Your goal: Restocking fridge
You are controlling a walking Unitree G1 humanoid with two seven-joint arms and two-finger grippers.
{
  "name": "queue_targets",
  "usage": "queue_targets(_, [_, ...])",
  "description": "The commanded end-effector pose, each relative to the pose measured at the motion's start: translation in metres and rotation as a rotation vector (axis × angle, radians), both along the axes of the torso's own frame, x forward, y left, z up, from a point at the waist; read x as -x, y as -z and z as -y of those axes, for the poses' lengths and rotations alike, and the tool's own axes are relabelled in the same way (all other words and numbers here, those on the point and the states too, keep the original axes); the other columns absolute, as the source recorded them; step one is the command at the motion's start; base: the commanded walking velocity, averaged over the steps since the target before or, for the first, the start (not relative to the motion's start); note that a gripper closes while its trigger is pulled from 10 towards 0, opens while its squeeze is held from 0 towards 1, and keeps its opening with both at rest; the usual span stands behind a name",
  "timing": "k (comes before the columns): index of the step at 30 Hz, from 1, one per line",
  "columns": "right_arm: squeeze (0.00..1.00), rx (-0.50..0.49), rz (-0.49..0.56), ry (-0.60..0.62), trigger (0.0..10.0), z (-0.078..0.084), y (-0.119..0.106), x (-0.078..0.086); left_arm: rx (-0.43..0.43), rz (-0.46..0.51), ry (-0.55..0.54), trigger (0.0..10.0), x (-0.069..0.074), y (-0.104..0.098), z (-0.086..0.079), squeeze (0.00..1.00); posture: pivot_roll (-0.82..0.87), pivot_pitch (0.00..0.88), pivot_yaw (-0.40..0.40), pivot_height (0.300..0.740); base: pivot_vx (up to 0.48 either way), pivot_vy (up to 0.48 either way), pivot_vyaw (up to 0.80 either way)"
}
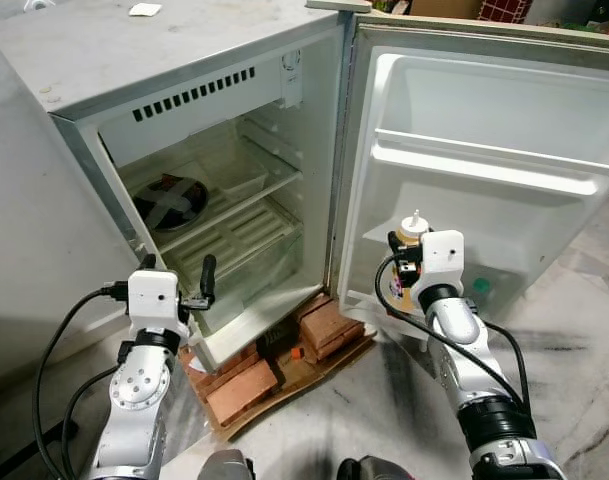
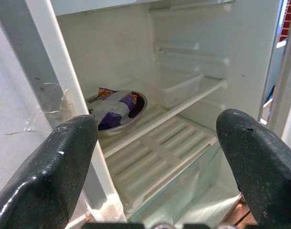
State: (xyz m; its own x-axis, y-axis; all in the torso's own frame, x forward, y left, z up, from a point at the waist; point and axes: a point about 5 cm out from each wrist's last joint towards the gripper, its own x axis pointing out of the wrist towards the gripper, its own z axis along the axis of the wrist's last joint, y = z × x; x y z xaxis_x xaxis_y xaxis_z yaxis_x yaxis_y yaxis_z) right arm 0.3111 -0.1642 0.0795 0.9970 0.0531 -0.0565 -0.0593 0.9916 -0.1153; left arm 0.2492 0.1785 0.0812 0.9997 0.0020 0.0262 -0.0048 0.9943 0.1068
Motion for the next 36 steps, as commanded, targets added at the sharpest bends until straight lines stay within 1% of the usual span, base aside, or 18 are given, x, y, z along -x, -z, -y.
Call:
queue_targets(1, [0.00,-0.012,0.021,0.000,10.0,-0.0004,-0.0045,-0.0020,-0.012,-0.005,-0.009,10.0,-0.0004,0.0003,-0.0025,0.00,0.14,0.062,0.016,0.731,0.000,0.000,0.00])
queue_targets(4, [0.00,-0.020,0.033,-0.002,10.0,-0.0001,-0.0069,-0.0028,-0.013,-0.005,-0.011,10.0,-0.0003,0.0005,-0.0028,0.00,0.13,0.064,0.015,0.706,0.000,0.000,0.00])
queue_targets(8, [0.00,-0.020,0.034,-0.003,10.0,0.0000,-0.0070,-0.0028,-0.013,-0.004,-0.012,10.0,-0.0003,0.0003,-0.0025,0.00,0.13,0.064,0.015,0.691,0.000,0.000,0.00])
queue_targets(9, [0.00,-0.019,0.034,-0.004,10.0,0.0001,-0.0071,-0.0030,-0.013,-0.002,-0.014,10.0,-0.0007,0.0003,-0.0020,0.00,0.13,0.063,0.012,0.682,0.000,0.000,0.00])
queue_targets(12, [0.00,-0.018,0.038,-0.010,10.0,0.0003,-0.0080,-0.0037,-0.021,-0.009,-0.040,10.0,-0.0031,0.0016,-0.0010,0.00,0.13,0.061,0.011,0.662,0.000,0.000,0.00])
queue_targets(22, [0.00,-0.017,0.040,-0.014,10.0,-0.0001,-0.0091,-0.0049,-0.023,0.016,-0.010,10.0,-0.0040,-0.0013,-0.0007,0.00,0.13,0.057,0.010,0.662,0.000,0.000,0.00])
queue_targets(36, [0.00,-0.017,0.052,-0.020,10.0,-0.0006,-0.0111,-0.0058,-0.020,0.028,0.008,10.0,-0.0043,-0.0024,0.0000,0.00,0.13,0.057,0.010,0.662,0.319,0.000,0.00])
